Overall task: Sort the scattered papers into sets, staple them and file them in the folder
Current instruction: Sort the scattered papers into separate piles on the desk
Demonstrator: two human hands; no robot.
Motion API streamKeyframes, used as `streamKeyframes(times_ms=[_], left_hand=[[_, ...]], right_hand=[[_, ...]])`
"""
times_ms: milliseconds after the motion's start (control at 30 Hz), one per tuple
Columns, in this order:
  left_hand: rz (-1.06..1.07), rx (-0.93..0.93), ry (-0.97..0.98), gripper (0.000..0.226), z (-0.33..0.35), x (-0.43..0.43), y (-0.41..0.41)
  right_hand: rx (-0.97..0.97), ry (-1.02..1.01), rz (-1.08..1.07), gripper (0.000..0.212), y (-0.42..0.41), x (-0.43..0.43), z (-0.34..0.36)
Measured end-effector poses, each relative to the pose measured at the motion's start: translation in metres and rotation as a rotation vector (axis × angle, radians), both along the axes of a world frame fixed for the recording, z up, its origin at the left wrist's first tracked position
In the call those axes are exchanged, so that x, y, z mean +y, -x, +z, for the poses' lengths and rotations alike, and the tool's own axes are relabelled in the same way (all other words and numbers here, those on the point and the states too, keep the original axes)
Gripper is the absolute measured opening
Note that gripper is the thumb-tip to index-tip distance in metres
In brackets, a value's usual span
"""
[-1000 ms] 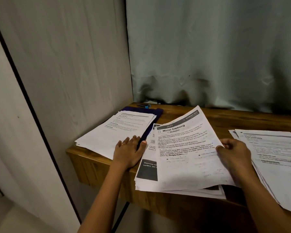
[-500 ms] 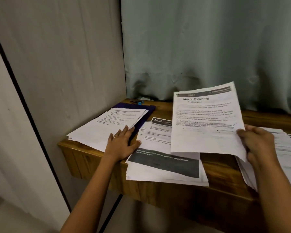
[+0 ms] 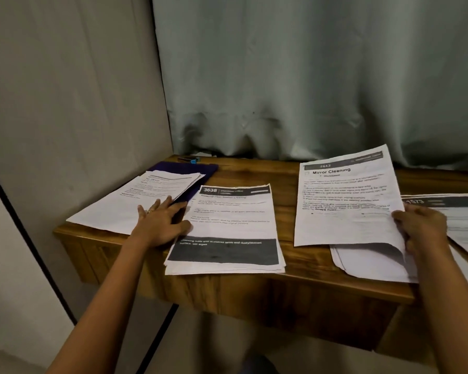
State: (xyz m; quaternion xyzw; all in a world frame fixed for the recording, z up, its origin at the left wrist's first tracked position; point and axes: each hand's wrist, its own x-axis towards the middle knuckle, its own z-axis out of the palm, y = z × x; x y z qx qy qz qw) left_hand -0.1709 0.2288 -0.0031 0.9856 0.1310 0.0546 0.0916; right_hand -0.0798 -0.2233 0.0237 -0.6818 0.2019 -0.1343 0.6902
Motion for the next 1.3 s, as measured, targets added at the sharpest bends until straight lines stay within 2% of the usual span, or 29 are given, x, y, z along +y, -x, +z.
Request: streamKeyframes(times_ms=[167, 267, 433, 600, 733, 900, 1000, 1067, 1300], left_hand=[[-0.087, -0.162, 0.014, 0.083, 0.010, -0.036, -0.005], [-0.192, -0.275, 0.095, 0.077, 0.021, -0.071, -0.015], [-0.324, -0.358, 0.120, 0.055, 0.029, -0.135, -0.039], [-0.416, -0.249, 0.139, 0.069, 0.026, -0.197, -0.050], [-0.488, -0.236, 0.160, 0.067, 0.017, -0.230, -0.057], [-0.534, -0.224, 0.158, 0.080, 0.005, -0.256, -0.067], [-0.541, -0.152, 0.115, 0.079, -0.004, -0.270, -0.070], [-0.548, -0.104, 0.089, 0.078, -0.008, -0.278, -0.071], [-0.558, -0.003, 0.044, 0.061, -0.021, -0.297, -0.069]], right_hand=[[-0.036, -0.009, 0.069, 0.031, 0.007, -0.004, -0.007], [-0.070, 0.012, 0.158, 0.018, 0.015, -0.002, -0.009], [-0.085, 0.142, 0.247, 0.014, 0.013, -0.006, -0.025], [-0.108, 0.229, 0.263, 0.012, 0.027, -0.014, -0.018], [-0.123, 0.369, 0.252, 0.010, 0.034, -0.028, -0.020], [-0.133, 0.640, 0.195, 0.008, 0.048, -0.047, -0.031], [-0.100, 0.911, 0.085, 0.005, 0.053, -0.056, -0.034], [-0.104, 1.018, 0.028, 0.009, 0.054, -0.061, -0.039], [-0.101, 1.046, 0.031, 0.017, 0.055, -0.067, -0.050]])
